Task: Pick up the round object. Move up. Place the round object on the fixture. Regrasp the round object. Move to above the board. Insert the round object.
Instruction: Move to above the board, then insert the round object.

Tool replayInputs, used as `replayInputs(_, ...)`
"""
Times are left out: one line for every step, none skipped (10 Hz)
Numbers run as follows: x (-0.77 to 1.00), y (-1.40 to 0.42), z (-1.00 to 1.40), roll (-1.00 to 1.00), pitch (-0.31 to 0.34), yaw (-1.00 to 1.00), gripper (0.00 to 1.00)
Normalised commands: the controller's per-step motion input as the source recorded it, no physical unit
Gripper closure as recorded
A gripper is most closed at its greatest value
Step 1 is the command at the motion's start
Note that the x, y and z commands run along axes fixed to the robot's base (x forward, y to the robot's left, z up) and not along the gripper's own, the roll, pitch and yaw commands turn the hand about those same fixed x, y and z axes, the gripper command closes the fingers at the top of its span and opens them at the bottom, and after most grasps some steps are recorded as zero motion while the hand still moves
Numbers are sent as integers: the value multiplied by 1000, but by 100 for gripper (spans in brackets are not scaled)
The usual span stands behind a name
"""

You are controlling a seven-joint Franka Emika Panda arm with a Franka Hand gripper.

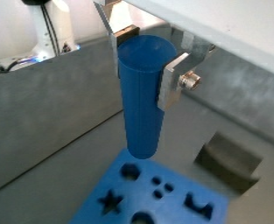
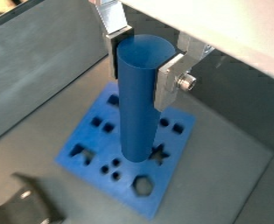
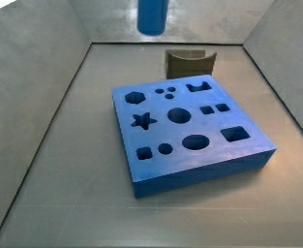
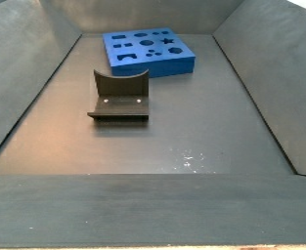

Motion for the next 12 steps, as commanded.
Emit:
replayInputs(-74,4,15,-544,-51,-55,100)
replayInputs(-64,13,0,-318,-47,-21,100)
replayInputs(-50,14,1,-217,-47,-19,100)
replayInputs(80,0,-89,-10,0,0,100)
replayInputs(200,3,-334,-229,-61,0,100)
replayInputs(240,0,-551,-249,-139,0,100)
replayInputs(223,0,-531,-264,-177,0,100)
replayInputs(231,0,-526,-247,-206,0,100)
replayInputs(166,0,-617,-149,-244,3,100)
replayInputs(91,-20,-606,-31,-251,40,100)
replayInputs(14,-51,-569,0,-249,57,100)
replayInputs(3,-51,-557,0,-284,60,100)
